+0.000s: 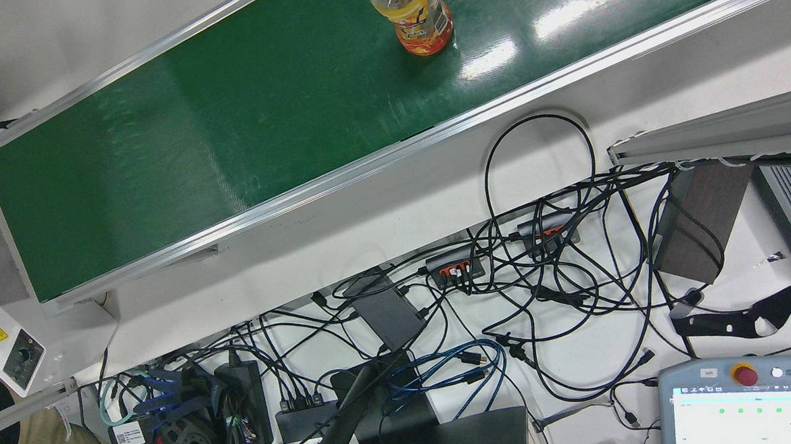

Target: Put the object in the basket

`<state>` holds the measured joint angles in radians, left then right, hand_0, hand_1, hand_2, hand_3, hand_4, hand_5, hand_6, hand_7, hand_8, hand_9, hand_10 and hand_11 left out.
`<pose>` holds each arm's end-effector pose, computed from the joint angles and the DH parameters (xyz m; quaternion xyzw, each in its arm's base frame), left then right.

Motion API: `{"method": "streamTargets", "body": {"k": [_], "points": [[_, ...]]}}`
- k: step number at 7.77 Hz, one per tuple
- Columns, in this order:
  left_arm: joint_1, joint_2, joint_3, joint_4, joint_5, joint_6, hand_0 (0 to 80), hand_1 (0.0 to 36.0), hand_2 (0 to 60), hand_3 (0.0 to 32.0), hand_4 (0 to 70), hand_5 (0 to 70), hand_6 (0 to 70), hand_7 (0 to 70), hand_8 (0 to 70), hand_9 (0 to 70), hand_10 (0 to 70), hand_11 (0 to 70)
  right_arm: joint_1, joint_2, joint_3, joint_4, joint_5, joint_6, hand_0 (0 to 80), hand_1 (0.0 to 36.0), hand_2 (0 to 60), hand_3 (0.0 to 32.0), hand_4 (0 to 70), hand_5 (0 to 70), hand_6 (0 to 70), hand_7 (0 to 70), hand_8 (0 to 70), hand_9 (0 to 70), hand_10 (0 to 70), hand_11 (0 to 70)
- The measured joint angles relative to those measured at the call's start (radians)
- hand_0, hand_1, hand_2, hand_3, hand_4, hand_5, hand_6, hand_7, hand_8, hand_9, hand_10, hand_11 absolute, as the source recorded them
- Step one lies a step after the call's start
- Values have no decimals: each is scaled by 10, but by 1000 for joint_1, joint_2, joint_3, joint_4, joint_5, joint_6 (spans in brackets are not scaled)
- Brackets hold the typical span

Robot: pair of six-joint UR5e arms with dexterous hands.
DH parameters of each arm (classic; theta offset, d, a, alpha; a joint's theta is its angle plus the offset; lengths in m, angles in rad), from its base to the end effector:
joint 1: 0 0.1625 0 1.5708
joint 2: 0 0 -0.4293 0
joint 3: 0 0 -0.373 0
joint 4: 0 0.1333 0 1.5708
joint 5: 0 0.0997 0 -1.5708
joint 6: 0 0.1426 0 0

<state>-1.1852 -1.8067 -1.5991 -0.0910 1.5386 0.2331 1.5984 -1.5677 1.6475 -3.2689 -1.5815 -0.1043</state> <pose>0.1087 -0.6344 0.5264 -0.0534 0.8191 -0.5479 0.1612 0.1458 -0.5070 0.6684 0.0416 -0.6889 0.7230 0.0314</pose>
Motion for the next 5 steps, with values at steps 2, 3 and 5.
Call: {"method": "streamTargets", "body": {"k": [2,3,5], "points": [[2,0,-1,0,0,0,543,25,0,4,105,153,0,0,40,42,38,67,0,0,0,0,0,1,0,0,0,0,0,0,0,0,0,0,0,0],[2,0,-1,0,0,0,543,25,0,4,106,153,0,0,40,43,38,67,0,0,0,0,0,1,0,0,0,0,0,0,0,0,0,0,0,0],[2,-1,-1,0,0,0,545,26,0,6,104,153,0,0,34,37,37,66,0,0,0,0,0,0,0,0,0,0,0,0,0,0,0,0,0,0]]}}
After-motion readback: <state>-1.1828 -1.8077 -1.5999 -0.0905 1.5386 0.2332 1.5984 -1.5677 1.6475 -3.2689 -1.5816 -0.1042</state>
